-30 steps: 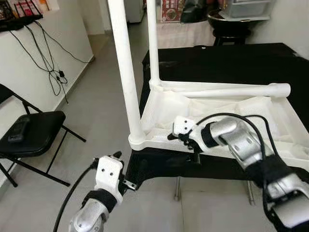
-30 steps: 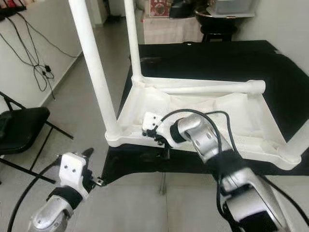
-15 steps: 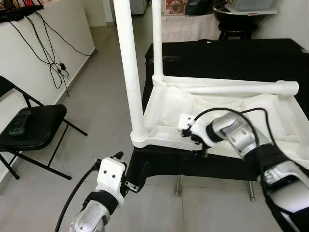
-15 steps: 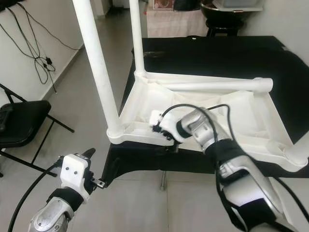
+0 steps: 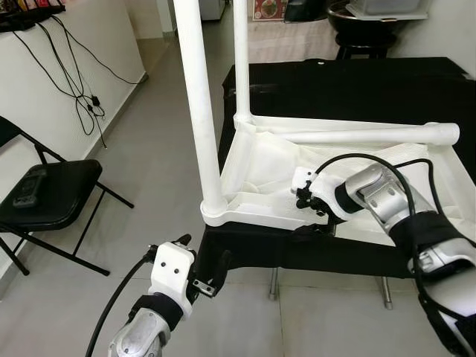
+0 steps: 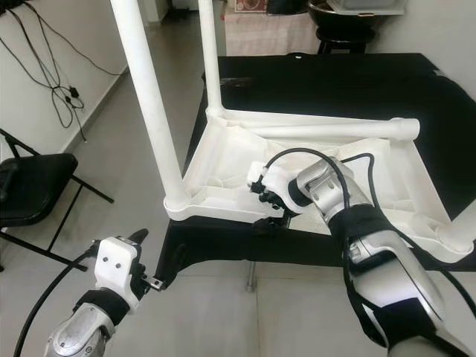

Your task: Building children table

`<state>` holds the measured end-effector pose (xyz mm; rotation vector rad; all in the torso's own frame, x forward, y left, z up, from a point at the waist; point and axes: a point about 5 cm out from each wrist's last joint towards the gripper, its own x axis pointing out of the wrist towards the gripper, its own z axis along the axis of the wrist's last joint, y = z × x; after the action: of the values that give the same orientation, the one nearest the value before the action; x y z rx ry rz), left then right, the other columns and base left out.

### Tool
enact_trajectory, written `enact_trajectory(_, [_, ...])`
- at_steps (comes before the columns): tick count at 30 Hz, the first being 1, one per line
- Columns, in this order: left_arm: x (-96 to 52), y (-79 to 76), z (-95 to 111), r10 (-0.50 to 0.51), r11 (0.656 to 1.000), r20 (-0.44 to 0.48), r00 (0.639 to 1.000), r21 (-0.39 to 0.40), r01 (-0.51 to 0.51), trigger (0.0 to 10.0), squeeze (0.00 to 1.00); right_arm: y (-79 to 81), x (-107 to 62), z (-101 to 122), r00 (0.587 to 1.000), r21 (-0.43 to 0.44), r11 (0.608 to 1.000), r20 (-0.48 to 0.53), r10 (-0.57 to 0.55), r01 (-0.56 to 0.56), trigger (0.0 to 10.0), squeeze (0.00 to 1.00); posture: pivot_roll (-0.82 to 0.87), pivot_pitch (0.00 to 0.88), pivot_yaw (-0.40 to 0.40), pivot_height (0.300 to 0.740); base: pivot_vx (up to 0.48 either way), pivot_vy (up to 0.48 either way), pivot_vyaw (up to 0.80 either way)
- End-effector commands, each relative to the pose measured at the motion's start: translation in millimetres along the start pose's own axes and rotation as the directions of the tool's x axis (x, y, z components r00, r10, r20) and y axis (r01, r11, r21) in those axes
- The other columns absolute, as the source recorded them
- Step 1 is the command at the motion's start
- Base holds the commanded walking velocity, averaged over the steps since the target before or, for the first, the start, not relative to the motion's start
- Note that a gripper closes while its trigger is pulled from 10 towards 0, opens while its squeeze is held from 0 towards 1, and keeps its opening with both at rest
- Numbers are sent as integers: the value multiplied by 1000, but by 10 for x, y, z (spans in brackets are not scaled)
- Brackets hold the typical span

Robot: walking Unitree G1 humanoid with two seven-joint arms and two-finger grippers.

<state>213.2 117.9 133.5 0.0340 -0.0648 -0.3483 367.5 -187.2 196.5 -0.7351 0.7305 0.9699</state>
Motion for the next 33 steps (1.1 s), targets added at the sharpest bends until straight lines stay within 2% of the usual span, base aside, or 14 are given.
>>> enact_trajectory(1, [-6,10,-24,-3,1000,-22,1000,10,3,10000,0,-31,-22,-15,1000,16,1000,-17,-25,26,6000,0,-95,122,35,740,0,0,0])
enact_trajectory(2, [-5,9,-24,-4,1000,-22,1000,10,4,10000,0,-32,-21,-19,999,20,999,-21,-27,27,6000,0,-95,122,35,740,0,0,0])
enact_trajectory(3, [-3,8,-25,-4,1000,-22,1000,11,4,10000,0,-37,-15,-26,999,25,999,-28,-36,37,706,0,-95,122,34,740,0,0,0])
enact_trajectory(4, [-1,8,-25,-4,1000,-22,1000,11,4,10000,0,-41,-11,-30,999,30,999,-33,-44,45,0,0,-95,122,34,740,0,0,0])
enact_trajectory(18, [3,-1,-20,2,1000,-19,1000,10,-1,10000,0,-16,70,57,999,40,998,-4,-53,53,0,0,-93,122,29,740,0,0,0])
enact_trajectory(25, [4,0,-18,4,1000,-18,1000,8,-4,10000,0,6,164,149,996,81,994,43,-81,77,0,0,-93,124,29,740,0,0,0])
enact_trajectory(33, [-8,5,-5,1,1000,-18,1000,11,-1,10000,0,29,292,469,969,211,968,174,-176,137,0,0,-68,130,36,740,0,0,0])
